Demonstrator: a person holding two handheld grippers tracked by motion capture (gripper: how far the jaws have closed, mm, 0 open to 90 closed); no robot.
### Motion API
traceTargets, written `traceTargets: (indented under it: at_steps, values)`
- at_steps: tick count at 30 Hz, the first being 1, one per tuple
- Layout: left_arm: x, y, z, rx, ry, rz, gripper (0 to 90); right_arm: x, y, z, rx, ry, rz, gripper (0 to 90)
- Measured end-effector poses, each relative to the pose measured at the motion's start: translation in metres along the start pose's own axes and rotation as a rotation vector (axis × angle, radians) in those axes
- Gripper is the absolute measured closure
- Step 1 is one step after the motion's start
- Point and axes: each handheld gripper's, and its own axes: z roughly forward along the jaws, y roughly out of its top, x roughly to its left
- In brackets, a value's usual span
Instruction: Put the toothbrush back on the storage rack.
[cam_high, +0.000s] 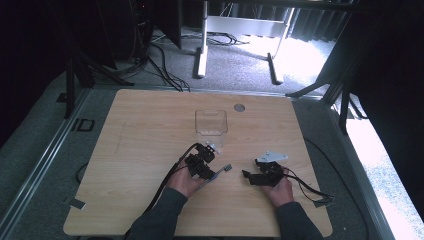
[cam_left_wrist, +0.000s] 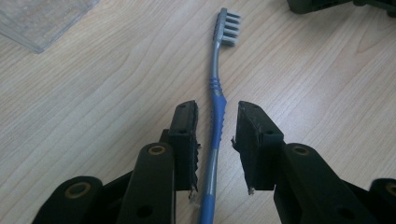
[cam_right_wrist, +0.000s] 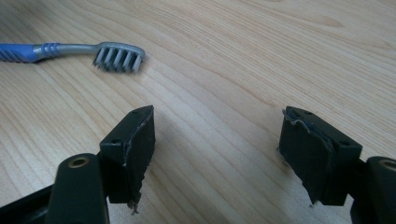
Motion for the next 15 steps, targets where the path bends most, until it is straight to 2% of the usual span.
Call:
traceTargets:
  at_steps: [15]
  values:
    - [-0.0036,0.0012,0.0050,0.058,0.000,0.015,68.8,0.0000,0.0000,0.0000,0.000,0.000,0.000,26.6]
